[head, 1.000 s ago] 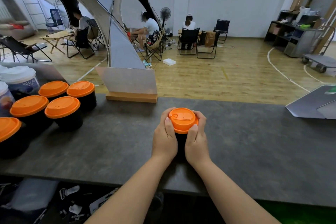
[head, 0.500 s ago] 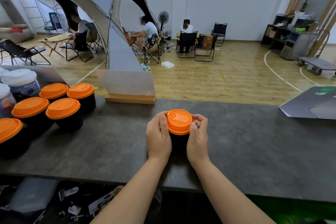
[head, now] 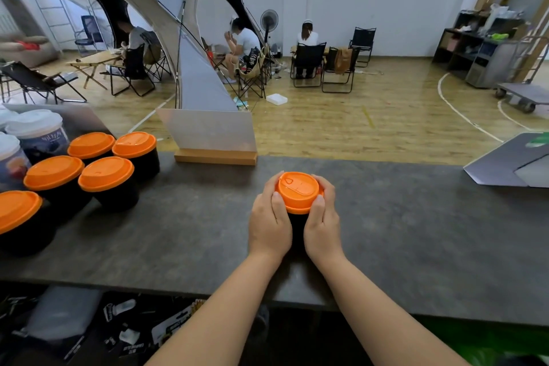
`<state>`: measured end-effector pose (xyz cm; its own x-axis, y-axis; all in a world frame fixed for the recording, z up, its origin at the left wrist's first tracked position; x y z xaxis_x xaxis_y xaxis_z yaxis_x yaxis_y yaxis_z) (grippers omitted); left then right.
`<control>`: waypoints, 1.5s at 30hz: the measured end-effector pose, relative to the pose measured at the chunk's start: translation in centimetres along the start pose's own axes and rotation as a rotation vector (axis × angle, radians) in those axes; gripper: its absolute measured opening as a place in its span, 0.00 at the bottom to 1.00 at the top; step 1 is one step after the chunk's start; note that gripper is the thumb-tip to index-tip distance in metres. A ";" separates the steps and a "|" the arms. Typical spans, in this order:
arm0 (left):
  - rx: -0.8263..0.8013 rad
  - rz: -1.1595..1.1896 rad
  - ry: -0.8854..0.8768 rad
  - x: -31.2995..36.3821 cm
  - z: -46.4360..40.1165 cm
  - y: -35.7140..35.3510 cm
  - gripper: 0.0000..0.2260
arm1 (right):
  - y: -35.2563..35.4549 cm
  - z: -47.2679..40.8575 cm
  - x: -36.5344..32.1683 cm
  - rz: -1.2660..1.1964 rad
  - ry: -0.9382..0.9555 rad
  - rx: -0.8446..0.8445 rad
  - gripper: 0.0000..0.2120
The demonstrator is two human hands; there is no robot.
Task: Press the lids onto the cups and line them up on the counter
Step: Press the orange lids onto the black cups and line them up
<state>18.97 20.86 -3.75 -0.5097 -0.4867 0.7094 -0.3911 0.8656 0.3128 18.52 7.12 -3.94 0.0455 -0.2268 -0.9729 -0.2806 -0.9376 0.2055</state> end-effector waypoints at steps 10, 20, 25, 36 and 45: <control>-0.031 0.037 0.030 -0.3 -0.1 -0.4 0.23 | -0.4 -0.1 0.1 0.043 0.020 -0.001 0.19; 0.067 0.183 0.127 -1.0 0.0 0.1 0.23 | 2.5 0.0 0.7 -0.068 -0.092 0.217 0.15; 0.115 0.211 0.183 -1.3 0.1 0.7 0.26 | 0.4 -0.2 0.6 -0.086 -0.115 0.000 0.13; 0.282 0.382 0.317 -3.0 4.1 9.4 0.21 | -8.8 3.6 -4.0 -0.278 -0.080 -0.291 0.10; 0.527 0.188 0.392 -7.5 6.4 25.5 0.19 | -25.1 9.9 -6.5 -0.251 -0.190 -0.601 0.09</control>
<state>7.94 45.82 -5.11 -0.3286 -0.1691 0.9292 -0.6950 0.7095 -0.1166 15.75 34.76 -3.87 -0.1448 0.0159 -0.9893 0.3011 -0.9517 -0.0594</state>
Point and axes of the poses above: each hand's wrist, its own z-axis away from the middle knuckle, its own y-axis out of the back of the hand, x = y × z, the point moved 9 cm from there along -z, towards the middle knuckle, and after that the axes turned 15 degrees about -y, right-handed, at the moved point
